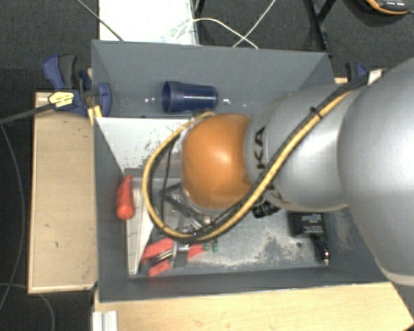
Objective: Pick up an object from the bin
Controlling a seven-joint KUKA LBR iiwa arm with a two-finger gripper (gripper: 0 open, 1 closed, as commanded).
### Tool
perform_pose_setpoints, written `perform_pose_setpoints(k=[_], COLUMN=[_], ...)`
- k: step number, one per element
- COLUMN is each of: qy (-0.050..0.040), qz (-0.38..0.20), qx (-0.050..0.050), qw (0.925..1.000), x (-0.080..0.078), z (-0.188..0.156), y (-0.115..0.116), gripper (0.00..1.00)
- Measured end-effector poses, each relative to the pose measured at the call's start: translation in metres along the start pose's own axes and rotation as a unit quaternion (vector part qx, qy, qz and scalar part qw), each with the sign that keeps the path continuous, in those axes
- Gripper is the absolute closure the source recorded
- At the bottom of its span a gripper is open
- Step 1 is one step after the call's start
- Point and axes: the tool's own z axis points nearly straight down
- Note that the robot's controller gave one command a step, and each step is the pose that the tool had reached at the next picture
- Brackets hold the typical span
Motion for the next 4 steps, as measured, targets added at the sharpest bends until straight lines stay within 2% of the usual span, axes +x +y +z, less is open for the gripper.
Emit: perform_pose_setpoints(k=[1,2,3,4], qy=[-0.0039,-0.0021,-0.0112,-0.0018], qz=[0.003,0.027,-0.008,0.022], qx=[-0.001,0.000,-0.005,-0.001], qw=[1.0000,0.9996,0.9999,0.9998], x=[-0.002,-0.008,-0.002,-0.007], z=[-0.004,0.072,0.038,0.068], y=[-0.001,-0.045,-0.043,-0.045], gripper=[0.00,0.00,0.00,0.00])
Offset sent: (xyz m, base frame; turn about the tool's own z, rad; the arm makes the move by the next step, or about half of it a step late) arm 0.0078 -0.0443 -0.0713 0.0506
